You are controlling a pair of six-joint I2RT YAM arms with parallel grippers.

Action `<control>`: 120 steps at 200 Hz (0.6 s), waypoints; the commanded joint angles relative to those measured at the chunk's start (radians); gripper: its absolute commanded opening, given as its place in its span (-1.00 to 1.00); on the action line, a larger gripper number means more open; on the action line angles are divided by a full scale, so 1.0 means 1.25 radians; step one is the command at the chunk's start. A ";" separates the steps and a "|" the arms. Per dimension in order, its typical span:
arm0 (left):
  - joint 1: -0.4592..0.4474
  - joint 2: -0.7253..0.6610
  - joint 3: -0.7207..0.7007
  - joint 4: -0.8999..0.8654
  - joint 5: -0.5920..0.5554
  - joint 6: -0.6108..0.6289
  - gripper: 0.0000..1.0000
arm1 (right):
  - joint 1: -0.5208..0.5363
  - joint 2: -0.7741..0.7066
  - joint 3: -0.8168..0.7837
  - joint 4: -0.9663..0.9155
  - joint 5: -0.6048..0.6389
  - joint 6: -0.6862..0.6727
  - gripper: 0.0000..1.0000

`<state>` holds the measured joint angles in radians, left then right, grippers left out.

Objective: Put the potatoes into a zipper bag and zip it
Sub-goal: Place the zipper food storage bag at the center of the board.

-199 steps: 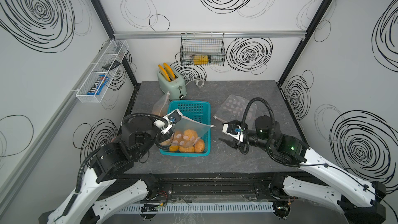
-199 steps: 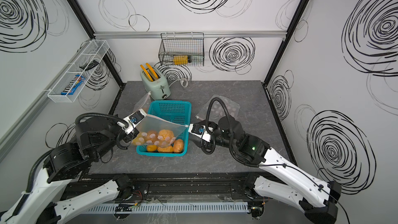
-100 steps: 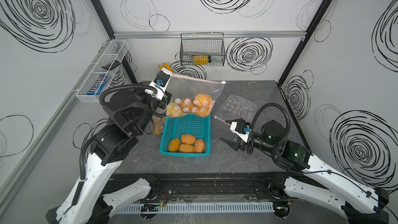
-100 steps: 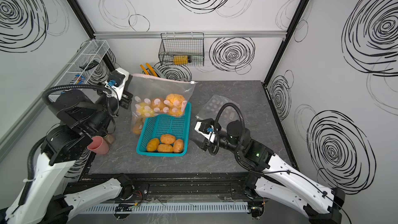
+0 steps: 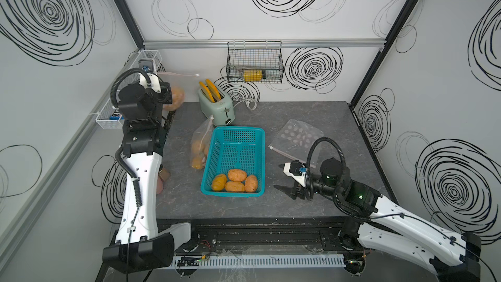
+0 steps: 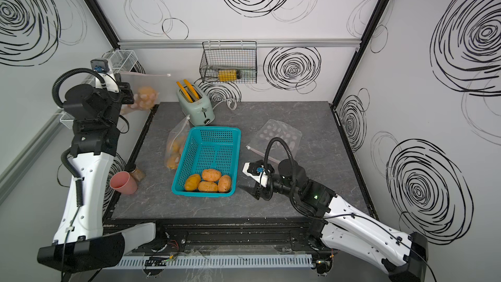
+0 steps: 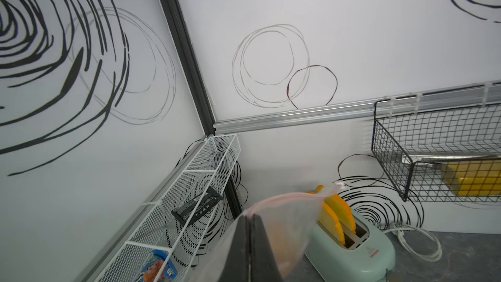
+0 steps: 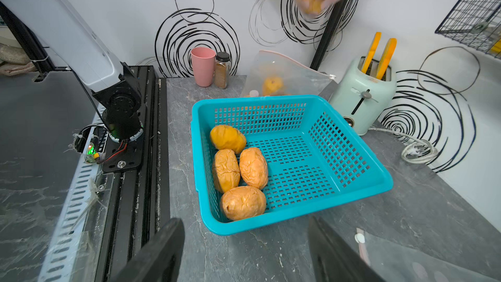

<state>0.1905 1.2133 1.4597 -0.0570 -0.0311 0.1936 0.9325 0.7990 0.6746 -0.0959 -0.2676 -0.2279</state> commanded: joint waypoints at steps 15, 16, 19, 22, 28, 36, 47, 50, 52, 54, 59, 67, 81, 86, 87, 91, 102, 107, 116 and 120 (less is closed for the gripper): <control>-0.009 -0.032 -0.229 0.273 0.128 0.025 -1.00 | 0.000 0.022 -0.021 0.050 -0.043 0.026 0.47; -0.010 -0.032 -0.236 0.276 0.129 0.027 -1.00 | 0.000 0.022 -0.022 0.051 -0.045 0.026 0.47; -0.012 -0.030 -0.248 0.284 0.134 0.034 -1.00 | -0.001 0.022 -0.024 0.056 -0.049 0.027 0.46; -0.016 -0.027 -0.262 0.289 0.138 0.041 -1.00 | -0.001 0.022 -0.026 0.058 -0.052 0.028 0.46; -0.019 -0.020 -0.285 0.292 0.149 0.055 -1.00 | 0.001 0.021 -0.028 0.063 -0.060 0.030 0.46; -0.022 -0.008 -0.312 0.292 0.156 0.070 -1.00 | 0.001 0.019 -0.026 0.063 -0.067 0.030 0.46; -0.027 0.002 -0.357 0.294 0.151 0.079 -1.00 | 0.001 0.015 -0.024 0.058 -0.069 0.031 0.46; -0.028 0.004 -0.369 0.300 0.150 0.082 -1.00 | 0.002 0.013 -0.025 0.057 -0.070 0.030 0.45; -0.027 0.006 -0.378 0.305 0.148 0.084 -1.00 | 0.002 0.011 -0.026 0.056 -0.071 0.030 0.45; -0.028 0.006 -0.389 0.310 0.148 0.085 -1.00 | 0.003 0.009 -0.026 0.056 -0.071 0.030 0.45; -0.030 0.008 -0.408 0.319 0.142 0.089 -1.00 | 0.003 0.005 -0.027 0.054 -0.070 0.029 0.46; -0.031 0.014 -0.433 0.319 0.137 0.096 -1.00 | 0.004 -0.003 -0.031 0.055 -0.067 0.028 0.46; -0.036 0.019 -0.464 0.293 0.141 0.120 -1.00 | 0.004 -0.014 -0.035 0.051 -0.061 0.027 0.46; -0.041 0.016 -0.474 0.283 0.143 0.138 -1.00 | 0.005 -0.017 -0.036 0.048 -0.060 0.027 0.46; -0.042 0.014 -0.475 0.281 0.144 0.142 -1.00 | 0.005 -0.018 -0.036 0.047 -0.060 0.026 0.46; -0.050 0.008 -0.486 0.278 0.139 0.159 -1.00 | 0.006 -0.020 -0.036 0.044 -0.061 0.025 0.46; -0.071 -0.011 -0.511 0.298 0.107 0.197 -1.00 | 0.008 -0.027 -0.039 0.042 -0.058 0.024 0.46; -0.078 -0.016 -0.511 0.300 0.101 0.211 -1.00 | 0.010 -0.029 -0.042 0.041 -0.058 0.023 0.46; -0.082 -0.016 -0.491 0.284 0.099 0.223 -1.00 | 0.014 -0.032 -0.046 0.042 -0.057 0.023 0.47; -0.082 -0.015 -0.475 0.271 0.098 0.226 -1.00 | 0.016 -0.032 -0.047 0.041 -0.057 0.022 0.47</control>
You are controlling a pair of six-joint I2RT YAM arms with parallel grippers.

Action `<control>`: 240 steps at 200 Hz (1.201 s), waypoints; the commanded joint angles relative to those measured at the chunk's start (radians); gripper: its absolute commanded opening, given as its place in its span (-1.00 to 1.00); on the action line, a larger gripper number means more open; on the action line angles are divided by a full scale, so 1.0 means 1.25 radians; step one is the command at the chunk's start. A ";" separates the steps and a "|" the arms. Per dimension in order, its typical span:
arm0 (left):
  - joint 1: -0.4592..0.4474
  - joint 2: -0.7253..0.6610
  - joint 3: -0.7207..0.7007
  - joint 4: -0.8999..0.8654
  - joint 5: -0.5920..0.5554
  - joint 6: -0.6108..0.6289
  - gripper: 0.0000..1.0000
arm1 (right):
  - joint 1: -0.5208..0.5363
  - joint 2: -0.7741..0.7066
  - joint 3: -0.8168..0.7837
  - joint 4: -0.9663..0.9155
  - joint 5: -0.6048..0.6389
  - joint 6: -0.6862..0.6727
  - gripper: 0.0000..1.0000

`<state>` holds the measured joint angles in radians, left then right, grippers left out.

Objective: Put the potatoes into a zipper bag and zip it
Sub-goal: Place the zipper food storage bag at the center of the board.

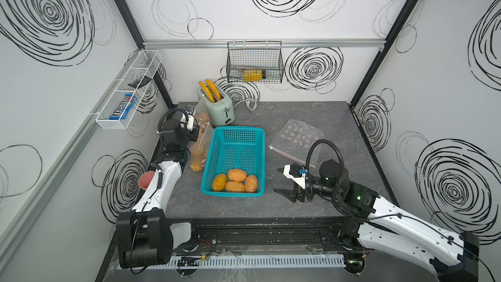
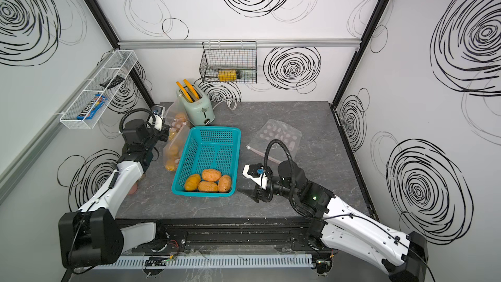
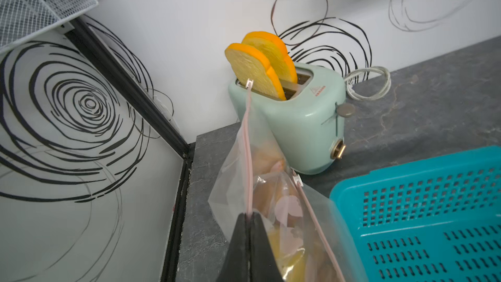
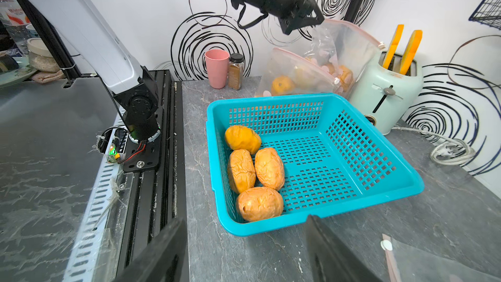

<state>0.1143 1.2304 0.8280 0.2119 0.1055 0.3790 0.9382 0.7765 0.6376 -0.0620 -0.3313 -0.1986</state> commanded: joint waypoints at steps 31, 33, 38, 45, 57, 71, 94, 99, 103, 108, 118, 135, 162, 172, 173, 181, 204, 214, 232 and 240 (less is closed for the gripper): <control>-0.021 0.011 0.142 0.025 -0.050 0.083 -1.00 | 0.025 -0.022 -0.024 0.013 0.001 -0.003 0.47; -0.021 0.015 0.151 0.025 -0.053 0.084 -1.00 | 0.026 -0.023 -0.023 0.012 0.001 -0.004 0.47; -0.021 0.026 0.172 0.023 -0.058 0.087 -1.00 | 0.028 -0.023 -0.022 0.009 0.002 -0.006 0.47; -0.023 0.042 0.200 0.019 -0.072 0.092 -1.00 | 0.031 -0.025 -0.022 0.006 0.007 -0.008 0.47; -0.027 0.074 0.251 -0.003 -0.108 0.119 -1.00 | 0.036 -0.032 -0.023 0.001 0.016 -0.009 0.47; -0.031 0.104 0.296 -0.025 -0.165 0.164 -1.00 | 0.042 -0.038 -0.024 -0.005 0.020 -0.010 0.47; -0.031 0.119 0.298 -0.027 -0.270 0.222 -1.00 | 0.053 -0.053 -0.035 -0.009 0.029 -0.012 0.48; -0.031 0.115 0.286 -0.023 -0.283 0.231 -1.00 | 0.055 -0.055 -0.035 -0.009 0.032 -0.012 0.48; -0.031 0.110 0.276 -0.014 -0.294 0.238 -1.00 | 0.058 -0.058 -0.036 -0.010 0.033 -0.013 0.48; -0.031 0.105 0.258 0.001 -0.306 0.248 -1.00 | 0.060 -0.058 -0.035 -0.010 0.035 -0.013 0.48; -0.034 0.091 0.217 0.038 -0.332 0.271 -1.00 | 0.066 -0.059 -0.034 -0.012 0.037 -0.013 0.48; -0.038 0.072 0.148 0.093 -0.345 0.308 -1.00 | 0.083 -0.062 -0.035 -0.018 0.038 -0.014 0.48; -0.047 0.072 0.123 0.102 -0.368 0.331 -1.00 | 0.104 -0.067 -0.040 -0.019 0.046 -0.014 0.48; -0.050 0.068 0.119 0.100 -0.371 0.333 -1.00 | 0.110 -0.068 -0.038 -0.024 0.048 -0.016 0.48; -0.050 0.068 0.118 0.098 -0.371 0.332 -1.00 | 0.110 -0.068 -0.038 -0.023 0.049 -0.016 0.48; -0.052 0.063 0.116 0.083 -0.368 0.324 -1.00 | 0.115 -0.070 -0.039 -0.023 0.053 -0.017 0.48; -0.067 0.028 0.094 -0.020 -0.347 0.281 -1.00 | 0.123 -0.073 -0.042 -0.019 0.062 -0.021 0.48; -0.073 0.000 0.061 -0.045 -0.335 0.258 -1.00 | 0.125 -0.073 -0.039 -0.020 0.065 -0.021 0.48; -0.083 -0.064 -0.016 -0.078 -0.315 0.229 -1.00 | 0.127 -0.081 -0.039 -0.019 0.072 -0.021 0.48; -0.083 -0.081 -0.051 -0.082 -0.320 0.225 -1.00 | 0.128 -0.087 -0.042 -0.019 0.078 -0.021 0.48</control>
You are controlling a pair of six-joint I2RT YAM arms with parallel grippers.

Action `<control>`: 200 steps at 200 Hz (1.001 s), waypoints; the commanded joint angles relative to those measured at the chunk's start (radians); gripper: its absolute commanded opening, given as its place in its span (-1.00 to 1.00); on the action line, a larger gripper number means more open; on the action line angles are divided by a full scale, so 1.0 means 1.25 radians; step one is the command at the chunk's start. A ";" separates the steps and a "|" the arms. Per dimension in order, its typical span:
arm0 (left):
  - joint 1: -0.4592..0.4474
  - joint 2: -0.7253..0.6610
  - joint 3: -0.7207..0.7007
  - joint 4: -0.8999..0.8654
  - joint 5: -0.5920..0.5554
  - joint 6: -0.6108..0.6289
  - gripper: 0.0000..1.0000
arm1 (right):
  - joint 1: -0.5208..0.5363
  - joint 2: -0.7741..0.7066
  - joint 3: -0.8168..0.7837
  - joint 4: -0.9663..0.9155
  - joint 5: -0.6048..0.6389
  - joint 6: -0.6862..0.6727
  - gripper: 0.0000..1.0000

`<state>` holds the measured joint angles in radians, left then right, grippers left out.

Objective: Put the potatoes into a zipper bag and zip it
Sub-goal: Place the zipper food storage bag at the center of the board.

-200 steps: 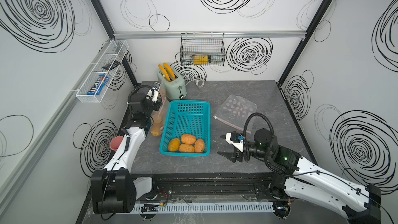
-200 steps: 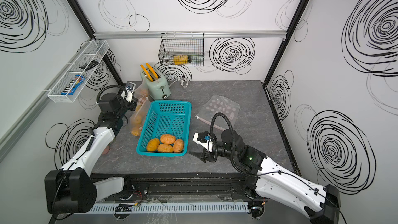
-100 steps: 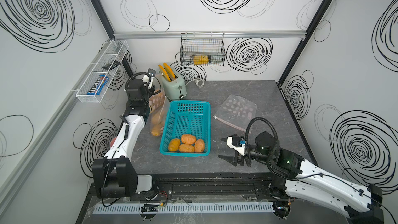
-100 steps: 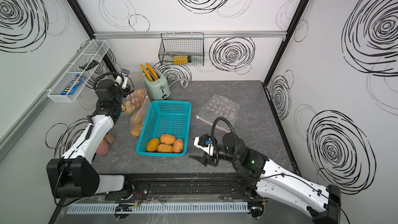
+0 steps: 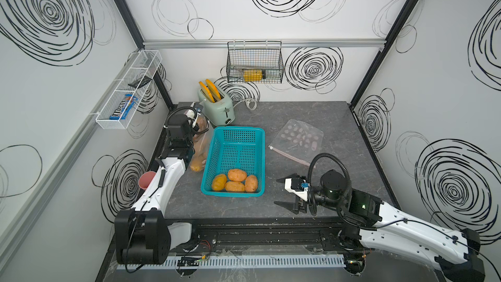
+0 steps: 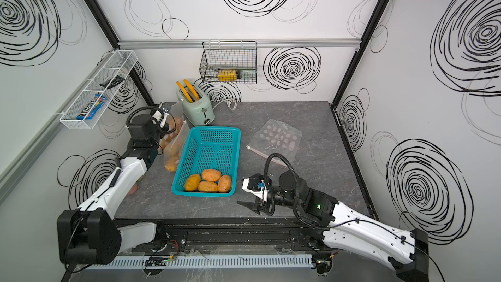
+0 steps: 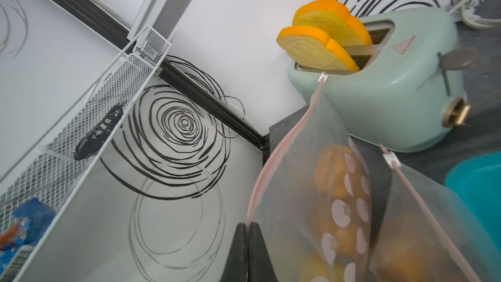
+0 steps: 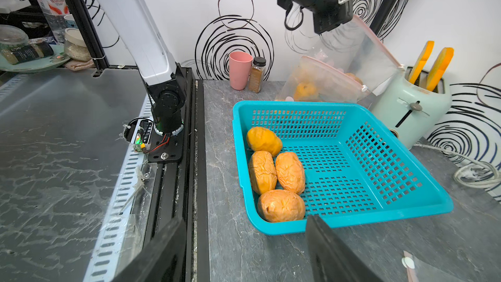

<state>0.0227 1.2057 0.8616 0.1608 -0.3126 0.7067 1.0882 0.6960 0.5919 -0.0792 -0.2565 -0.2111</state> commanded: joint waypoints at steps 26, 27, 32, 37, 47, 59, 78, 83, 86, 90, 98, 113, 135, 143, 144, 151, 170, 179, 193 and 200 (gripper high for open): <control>-0.007 -0.090 -0.109 -0.084 -0.008 -0.036 -1.00 | 0.013 -0.030 -0.013 0.002 0.017 -0.008 0.49; -0.007 -0.091 -0.108 -0.087 -0.008 -0.037 -1.00 | 0.013 -0.030 -0.013 0.002 0.016 -0.007 0.49; -0.007 -0.095 -0.106 -0.100 -0.007 -0.042 -1.00 | 0.014 -0.029 -0.012 0.000 0.017 -0.006 0.49; -0.007 -0.099 -0.104 -0.110 -0.001 -0.048 -1.00 | 0.016 -0.027 -0.010 -0.001 0.016 -0.007 0.49; -0.013 -0.108 -0.105 -0.140 0.016 -0.062 -1.00 | 0.018 -0.026 -0.010 -0.001 0.019 -0.006 0.49; -0.032 -0.116 -0.116 -0.169 0.011 -0.076 -1.00 | 0.019 -0.027 -0.012 -0.001 0.032 -0.005 0.49; -0.082 -0.142 -0.141 -0.203 -0.011 -0.087 -1.00 | 0.020 -0.030 -0.015 0.004 0.062 0.009 0.49; -0.096 -0.151 -0.144 -0.210 -0.015 -0.093 -1.00 | 0.020 -0.029 -0.017 0.006 0.069 0.013 0.49; -0.104 -0.157 -0.145 -0.216 -0.012 -0.097 -1.00 | 0.020 -0.030 -0.017 0.008 0.073 0.014 0.49; -0.113 -0.167 -0.148 -0.225 -0.007 -0.098 -1.00 | 0.020 -0.031 -0.018 0.010 0.077 0.016 0.49; -0.125 -0.185 -0.153 -0.236 -0.011 -0.097 -1.00 | 0.021 -0.029 -0.018 0.013 0.083 0.018 0.49; -0.130 -0.222 -0.165 -0.240 -0.038 -0.080 -1.00 | 0.020 -0.026 -0.016 0.013 0.092 0.022 0.49; -0.106 -0.257 -0.188 -0.161 -0.122 0.009 -1.00 | 0.020 -0.017 -0.012 0.010 0.092 0.025 0.49; -0.101 -0.247 -0.182 -0.135 -0.127 0.022 -1.00 | 0.021 -0.014 -0.009 0.006 0.091 0.028 0.49; -0.102 -0.245 -0.178 -0.136 -0.124 0.021 -1.00 | 0.021 -0.014 -0.009 0.005 0.091 0.028 0.49; -0.106 -0.225 -0.156 -0.171 -0.076 0.002 -1.00 | 0.021 -0.013 -0.009 0.005 0.090 0.028 0.49; -0.122 -0.159 -0.119 -0.264 0.039 -0.058 -1.00 | 0.019 -0.011 -0.017 0.012 0.098 0.029 0.50; -0.131 -0.145 -0.133 -0.275 0.058 -0.059 -0.97 | 0.019 -0.009 -0.016 0.012 0.101 0.030 0.50; -0.143 -0.152 -0.152 -0.271 0.081 -0.055 -0.80 | 0.019 -0.005 -0.017 0.013 0.110 0.031 0.51; -0.151 -0.158 -0.146 -0.268 0.081 -0.070 -0.76 | 0.019 -0.003 -0.018 0.016 0.114 0.034 0.51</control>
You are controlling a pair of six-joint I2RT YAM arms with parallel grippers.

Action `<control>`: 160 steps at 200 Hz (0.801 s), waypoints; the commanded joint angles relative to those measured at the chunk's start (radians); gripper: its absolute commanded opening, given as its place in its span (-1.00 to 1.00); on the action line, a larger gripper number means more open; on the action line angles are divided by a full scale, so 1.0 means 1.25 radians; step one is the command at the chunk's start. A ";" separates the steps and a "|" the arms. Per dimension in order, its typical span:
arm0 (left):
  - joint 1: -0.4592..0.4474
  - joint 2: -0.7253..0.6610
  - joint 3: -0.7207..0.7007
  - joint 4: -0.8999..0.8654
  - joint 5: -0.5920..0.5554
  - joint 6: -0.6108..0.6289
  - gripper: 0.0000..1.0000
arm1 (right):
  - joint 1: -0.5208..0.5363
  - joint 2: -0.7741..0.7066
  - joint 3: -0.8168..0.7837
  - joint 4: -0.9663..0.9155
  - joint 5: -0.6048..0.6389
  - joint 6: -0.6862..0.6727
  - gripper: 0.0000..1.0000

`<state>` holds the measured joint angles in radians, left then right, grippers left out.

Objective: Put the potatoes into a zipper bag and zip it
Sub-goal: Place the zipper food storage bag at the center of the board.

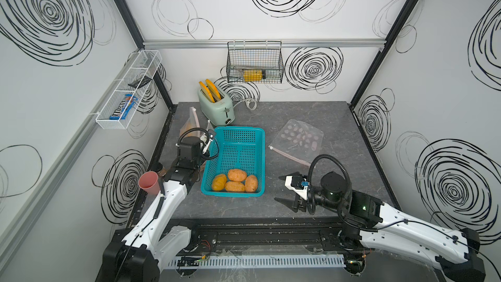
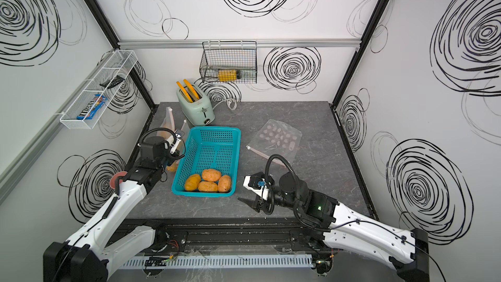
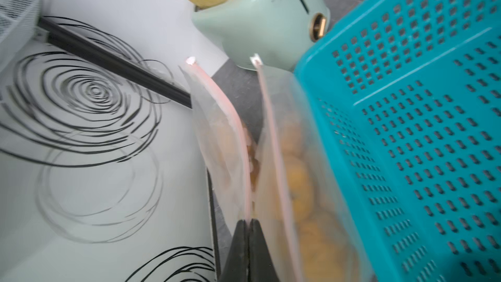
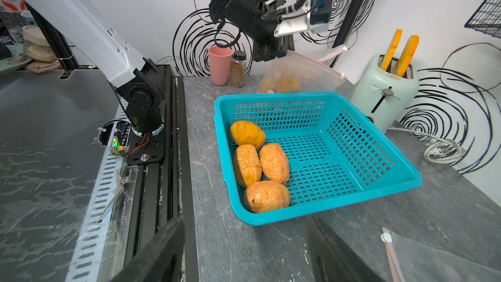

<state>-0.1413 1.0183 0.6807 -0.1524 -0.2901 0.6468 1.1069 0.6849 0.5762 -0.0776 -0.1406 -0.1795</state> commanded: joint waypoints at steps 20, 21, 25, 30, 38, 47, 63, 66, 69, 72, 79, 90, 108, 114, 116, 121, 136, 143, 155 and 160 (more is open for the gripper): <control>-0.033 -0.033 0.020 -0.049 0.121 -0.059 -0.43 | 0.002 0.019 -0.006 0.026 0.030 0.014 0.52; -0.034 -0.035 0.020 -0.050 0.125 -0.061 -0.42 | 0.002 0.020 -0.006 0.026 0.031 0.014 0.52; -0.038 -0.042 0.020 -0.058 0.137 -0.067 -0.34 | 0.001 0.022 -0.006 0.029 0.035 0.015 0.52; -0.042 -0.054 0.019 -0.062 0.151 -0.075 -0.25 | -0.001 0.025 -0.006 0.033 0.040 0.019 0.52; -0.049 -0.079 0.007 -0.051 0.160 -0.089 -0.02 | -0.003 0.032 -0.006 0.037 0.046 0.023 0.53; -0.062 -0.111 -0.007 -0.036 0.160 -0.106 0.33 | -0.006 0.036 -0.006 0.041 0.054 0.025 0.54; -0.074 -0.163 -0.018 -0.027 0.172 -0.132 0.59 | -0.015 0.046 -0.007 0.055 0.079 0.037 0.54; -0.077 -0.171 -0.017 -0.025 0.174 -0.140 0.62 | -0.018 0.049 -0.008 0.057 0.083 0.039 0.54; -0.078 -0.181 -0.017 -0.025 0.178 -0.147 0.65 | -0.020 0.050 -0.008 0.060 0.087 0.041 0.54; -0.080 -0.190 -0.017 -0.025 0.184 -0.154 0.66 | -0.024 0.053 -0.008 0.062 0.090 0.043 0.54; -0.080 -0.213 -0.016 -0.022 0.199 -0.170 0.70 | -0.034 0.061 -0.009 0.069 0.093 0.047 0.54; -0.084 -0.253 -0.016 -0.007 0.218 -0.213 0.79 | -0.055 0.076 -0.009 0.081 0.096 0.058 0.54; -0.088 -0.319 -0.034 0.030 0.233 -0.328 0.89 | -0.104 0.108 -0.002 0.092 0.100 0.083 0.54; -0.090 -0.332 -0.038 0.031 0.228 -0.381 0.93 | -0.127 0.122 0.001 0.095 0.098 0.092 0.53; -0.090 -0.336 -0.039 0.029 0.226 -0.398 0.93 | -0.136 0.126 0.002 0.095 0.098 0.095 0.52; -0.093 -0.340 -0.037 0.020 0.221 -0.436 0.95 | -0.155 0.137 0.005 0.094 0.098 0.101 0.51; -0.098 -0.347 -0.028 -0.027 0.205 -0.544 0.97 | -0.204 0.171 0.009 0.092 0.135 0.130 0.48; -0.099 -0.350 -0.023 -0.050 0.218 -0.592 0.99 | -0.229 0.190 0.012 0.083 0.148 0.142 0.47; -0.099 -0.359 -0.029 -0.074 0.256 -0.633 0.91 | -0.280 0.224 0.024 0.069 0.149 0.146 0.46; -0.101 -0.365 -0.034 -0.078 0.276 -0.641 0.91 | -0.302 0.242 0.032 0.063 0.157 0.145 0.44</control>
<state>-0.2592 0.5785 0.6525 -0.2020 -0.0242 0.0692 0.8181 0.9249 0.5751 0.0086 0.0013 -0.0460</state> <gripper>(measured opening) 0.966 0.732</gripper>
